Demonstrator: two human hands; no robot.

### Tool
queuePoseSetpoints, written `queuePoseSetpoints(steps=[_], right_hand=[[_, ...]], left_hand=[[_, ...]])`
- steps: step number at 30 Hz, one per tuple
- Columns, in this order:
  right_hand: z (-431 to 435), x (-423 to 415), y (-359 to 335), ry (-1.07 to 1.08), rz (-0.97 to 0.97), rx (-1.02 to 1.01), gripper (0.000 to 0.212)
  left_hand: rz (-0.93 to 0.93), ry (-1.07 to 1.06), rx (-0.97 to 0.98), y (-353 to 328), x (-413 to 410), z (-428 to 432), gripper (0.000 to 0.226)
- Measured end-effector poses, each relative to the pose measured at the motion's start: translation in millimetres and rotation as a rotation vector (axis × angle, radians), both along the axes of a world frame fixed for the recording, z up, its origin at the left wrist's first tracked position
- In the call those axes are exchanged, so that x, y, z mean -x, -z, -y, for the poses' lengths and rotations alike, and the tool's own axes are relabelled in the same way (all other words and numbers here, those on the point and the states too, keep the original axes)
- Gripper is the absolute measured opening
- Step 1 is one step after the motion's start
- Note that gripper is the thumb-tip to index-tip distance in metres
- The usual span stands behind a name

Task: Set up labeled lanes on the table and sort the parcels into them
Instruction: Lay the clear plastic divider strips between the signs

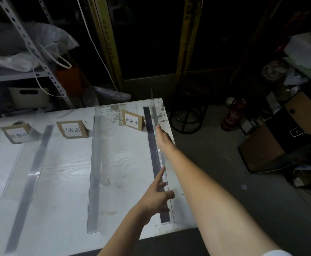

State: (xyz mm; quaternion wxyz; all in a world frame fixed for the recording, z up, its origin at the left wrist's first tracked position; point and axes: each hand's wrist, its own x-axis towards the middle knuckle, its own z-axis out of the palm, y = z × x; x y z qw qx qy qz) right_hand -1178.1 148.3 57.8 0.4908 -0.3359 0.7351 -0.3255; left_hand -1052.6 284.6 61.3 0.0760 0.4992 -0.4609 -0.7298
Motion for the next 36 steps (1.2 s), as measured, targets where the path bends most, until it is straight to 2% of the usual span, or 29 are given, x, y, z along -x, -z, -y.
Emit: queuePoseSetpoints(steps=[2, 16, 31, 36], right_hand=[[1, 1, -1, -0.055, -0.01, -0.033, 0.056], [-3, 6, -2, -0.053, 0.023, -0.059, 0.065], [-1, 14, -4, -0.119, -0.068, -0.079, 0.065], [4, 19, -18, -0.203, -0.168, -0.075, 0.064]], left_hand=[[0.007, -0.012, -0.021, 0, -5, -2, 0.086], [0.078, -0.01, 0.012, 3, -3, -8, 0.092], [0.174, -0.076, 0.042, -21, -2, 10, 0.066], [0.287, -0.072, 0.113, -45, -16, 33, 0.057]])
